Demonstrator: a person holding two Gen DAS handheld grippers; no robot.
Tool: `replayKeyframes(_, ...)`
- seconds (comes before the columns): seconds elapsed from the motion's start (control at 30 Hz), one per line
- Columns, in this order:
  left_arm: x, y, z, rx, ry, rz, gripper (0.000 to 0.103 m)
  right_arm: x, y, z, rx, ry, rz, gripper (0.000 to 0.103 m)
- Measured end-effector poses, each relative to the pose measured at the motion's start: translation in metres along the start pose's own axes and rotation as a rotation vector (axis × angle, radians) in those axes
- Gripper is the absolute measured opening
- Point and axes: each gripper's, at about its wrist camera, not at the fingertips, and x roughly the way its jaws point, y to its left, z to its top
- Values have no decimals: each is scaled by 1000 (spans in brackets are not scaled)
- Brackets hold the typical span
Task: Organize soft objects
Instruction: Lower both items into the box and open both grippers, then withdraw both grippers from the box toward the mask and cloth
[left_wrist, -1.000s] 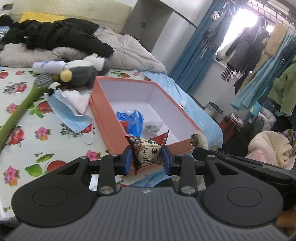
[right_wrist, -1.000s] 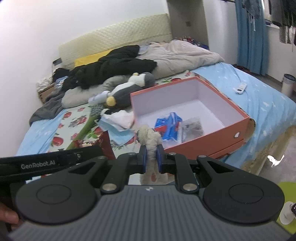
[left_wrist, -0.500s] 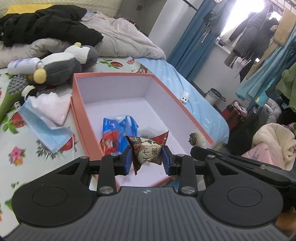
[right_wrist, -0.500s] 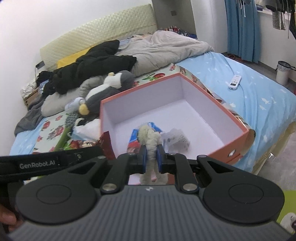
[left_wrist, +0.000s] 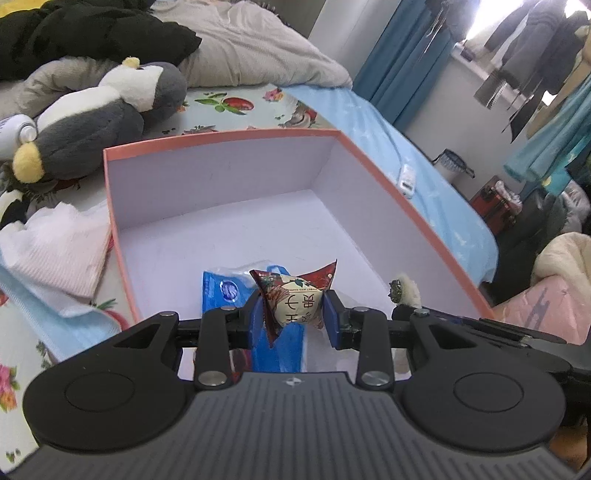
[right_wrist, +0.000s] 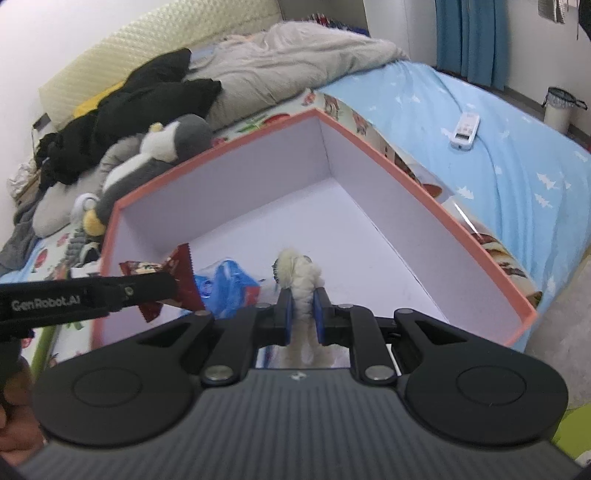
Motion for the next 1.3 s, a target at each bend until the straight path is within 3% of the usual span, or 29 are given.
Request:
replayKeyframes(0.1,16,3,8,4,12,15,39,15,-6,4,15,13,3,18)
replayKeyframes(0.2,28,5,11,7,29,34,52,27,-13,5,38,43,11,27)
replayKeyframes(0.3,30,4,10,16,33,39,53,31,-16,2,44,68,-2,41)
replayKeyframes(0.4,21,0,7,22,22,39,53,23,-14,-1,43,60,3,42)
replayKeyframes(0.77,-77,-19,-21,47,-92,33,53,-53,9,-15,22,-49,49,42)
replayKeyframes(1.0,-144,-26,-67,41,-137,32,53,-108,29,-39,-8,-114,73,43)
replayKeyframes(1.3,-212,-24,-125,31,-174,38,53,-157,54,-79,-33,-132,103,43)
